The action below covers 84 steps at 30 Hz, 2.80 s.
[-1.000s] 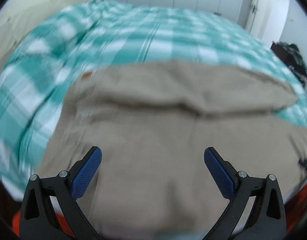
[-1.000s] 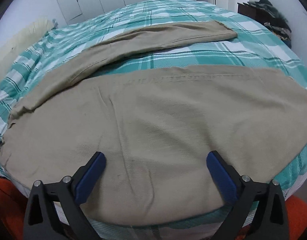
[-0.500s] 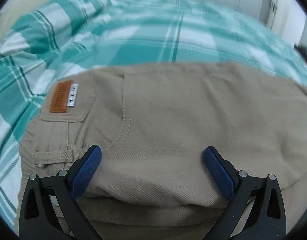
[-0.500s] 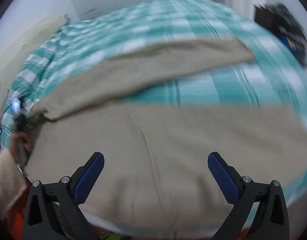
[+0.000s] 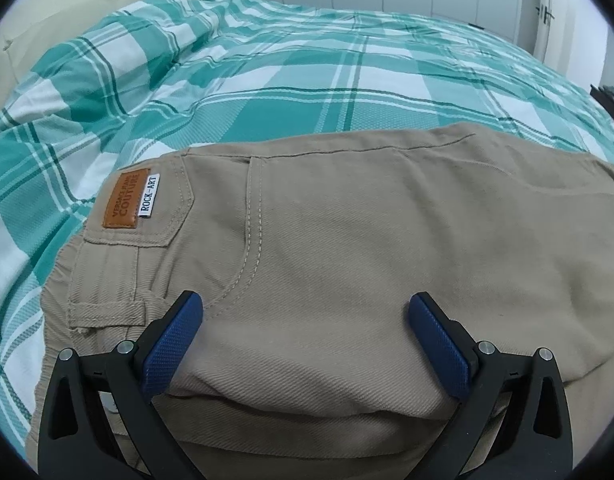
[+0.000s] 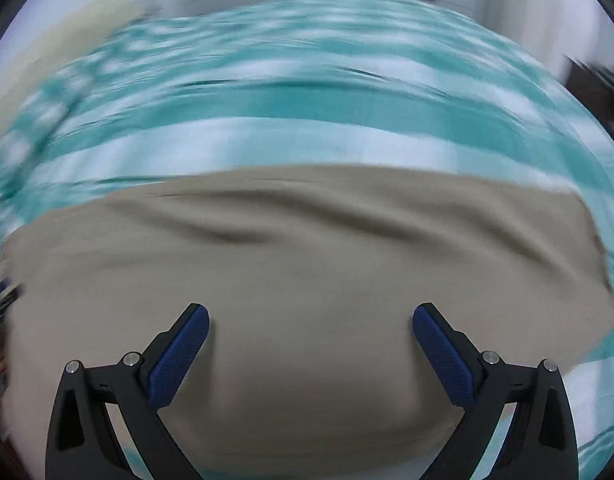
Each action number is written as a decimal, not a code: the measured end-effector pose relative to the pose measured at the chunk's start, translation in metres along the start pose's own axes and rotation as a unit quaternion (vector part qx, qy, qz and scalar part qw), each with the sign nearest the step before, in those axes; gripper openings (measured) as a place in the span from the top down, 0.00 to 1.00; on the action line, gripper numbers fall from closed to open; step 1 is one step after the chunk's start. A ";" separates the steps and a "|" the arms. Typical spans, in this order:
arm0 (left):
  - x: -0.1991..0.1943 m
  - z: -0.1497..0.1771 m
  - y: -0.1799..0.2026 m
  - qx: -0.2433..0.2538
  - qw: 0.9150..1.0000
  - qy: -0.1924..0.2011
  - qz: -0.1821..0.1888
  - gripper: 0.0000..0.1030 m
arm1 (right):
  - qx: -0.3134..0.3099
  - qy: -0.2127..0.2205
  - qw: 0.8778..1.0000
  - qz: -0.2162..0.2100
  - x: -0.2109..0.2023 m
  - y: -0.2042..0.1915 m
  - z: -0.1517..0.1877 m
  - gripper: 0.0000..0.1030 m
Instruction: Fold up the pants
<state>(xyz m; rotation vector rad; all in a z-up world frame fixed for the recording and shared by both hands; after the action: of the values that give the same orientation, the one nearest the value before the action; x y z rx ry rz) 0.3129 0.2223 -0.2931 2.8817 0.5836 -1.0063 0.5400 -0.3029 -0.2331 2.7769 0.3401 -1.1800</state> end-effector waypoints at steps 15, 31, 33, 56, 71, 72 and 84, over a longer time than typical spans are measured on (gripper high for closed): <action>0.002 0.000 0.001 0.002 1.000 0.005 -0.005 0.01 | 0.293 0.049 0.955 -0.010 -0.062 0.173 0.049 0.06; 0.003 0.000 0.001 0.002 1.000 0.005 -0.006 0.01 | 0.098 0.150 0.978 -0.103 -0.124 0.072 -0.025 0.93; 0.004 0.000 0.001 0.004 1.000 0.004 -0.007 0.01 | 0.026 0.160 0.978 -0.133 -0.166 0.034 -0.012 0.93; -0.035 -0.005 0.006 0.023 0.999 -0.047 -0.004 0.01 | 0.060 0.047 0.982 0.175 -0.249 0.142 0.152 0.23; -0.099 0.060 0.061 0.040 0.996 -0.051 0.068 0.00 | 0.127 0.021 0.991 0.034 -0.204 0.053 0.054 0.23; -0.100 0.059 0.060 0.037 0.995 -0.055 0.069 0.00 | 0.107 0.015 0.993 0.040 -0.187 0.043 0.041 0.23; -0.102 0.064 0.057 0.032 0.995 -0.030 0.085 0.00 | -0.197 -0.183 0.956 0.117 -0.171 0.008 0.113 0.26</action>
<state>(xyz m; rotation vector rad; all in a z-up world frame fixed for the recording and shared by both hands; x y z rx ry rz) 0.2216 0.1245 -0.2869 2.8828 0.3027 -1.1002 0.3480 -0.3590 -0.1887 2.1403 0.1792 -1.3566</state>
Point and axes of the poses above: each gripper's, at about its wrist camera, not at the fingertips, and x roughly the way its jaws point, y to its right, z to its underside, the point moved 6 cm from there along x, roughly the way its jaws point, and after that the axes turned 15 degrees about y, right-handed, at the moved point
